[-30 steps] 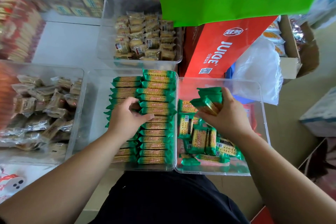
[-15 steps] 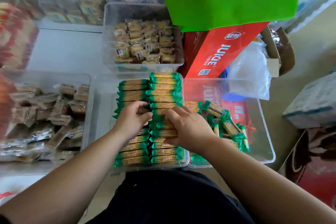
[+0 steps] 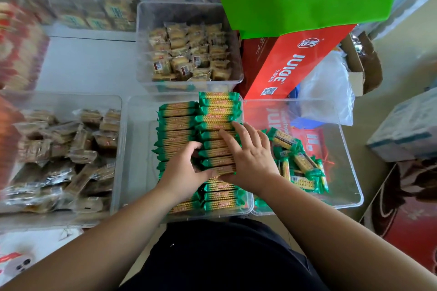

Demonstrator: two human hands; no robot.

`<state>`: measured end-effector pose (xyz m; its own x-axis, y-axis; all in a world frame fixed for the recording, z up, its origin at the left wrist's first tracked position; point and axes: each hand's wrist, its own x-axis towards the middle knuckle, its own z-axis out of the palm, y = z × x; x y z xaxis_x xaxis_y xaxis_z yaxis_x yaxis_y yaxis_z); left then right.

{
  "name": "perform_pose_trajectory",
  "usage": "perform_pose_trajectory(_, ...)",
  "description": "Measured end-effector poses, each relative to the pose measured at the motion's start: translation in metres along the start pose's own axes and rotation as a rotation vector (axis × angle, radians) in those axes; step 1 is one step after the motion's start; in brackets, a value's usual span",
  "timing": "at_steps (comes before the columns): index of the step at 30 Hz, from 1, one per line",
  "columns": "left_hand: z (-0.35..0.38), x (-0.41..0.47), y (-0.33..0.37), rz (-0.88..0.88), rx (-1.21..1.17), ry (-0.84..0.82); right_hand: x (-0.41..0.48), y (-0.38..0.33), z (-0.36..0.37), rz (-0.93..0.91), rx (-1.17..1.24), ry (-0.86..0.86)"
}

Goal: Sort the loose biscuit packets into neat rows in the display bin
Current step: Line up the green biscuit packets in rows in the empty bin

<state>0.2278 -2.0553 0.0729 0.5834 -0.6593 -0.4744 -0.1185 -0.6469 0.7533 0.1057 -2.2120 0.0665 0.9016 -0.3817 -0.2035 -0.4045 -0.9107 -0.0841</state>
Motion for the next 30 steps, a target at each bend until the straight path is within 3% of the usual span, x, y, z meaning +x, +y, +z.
perform_pose_trajectory(3, 0.002, 0.006, 0.000, 0.005, -0.004, 0.029, -0.005, 0.014, -0.006, -0.001, 0.152, 0.009)
perform_pose_trajectory(5, 0.001, 0.006, -0.001, -0.003, -0.006, 0.021, -0.013, 0.031, -0.007, 0.058, 0.316, 0.142)
perform_pose_trajectory(8, 0.001, 0.004, -0.002, -0.015, -0.015, 0.037, -0.024, 0.073, -0.002, 0.315, 0.423, 0.268)
perform_pose_trajectory(11, 0.002, 0.001, 0.000, -0.052, -0.050, 0.059, -0.033, 0.125, 0.015, 0.694, 0.366, -0.037)
perform_pose_trajectory(14, 0.005, 0.000, 0.003, -0.064, -0.075, 0.053, -0.043, 0.158, 0.031, 0.883, 0.352, -0.348)
perform_pose_trajectory(17, 0.010, 0.000, 0.004, -0.097, -0.105, 0.048, -0.045, 0.166, 0.040, 0.877, 0.319, -0.428)
perform_pose_trajectory(20, 0.013, -0.001, 0.006, -0.134, -0.097, 0.081, -0.043, 0.163, 0.046, 0.848, 0.198, -0.396)
perform_pose_trajectory(24, 0.020, -0.002, 0.006, -0.163, -0.128, 0.137, -0.036, 0.155, 0.050, 0.826, 0.308, -0.306)
perform_pose_trajectory(30, 0.024, -0.004, -0.001, -0.103, -0.007, 0.300, -0.033, 0.143, 0.058, 0.736, 0.284, -0.369)
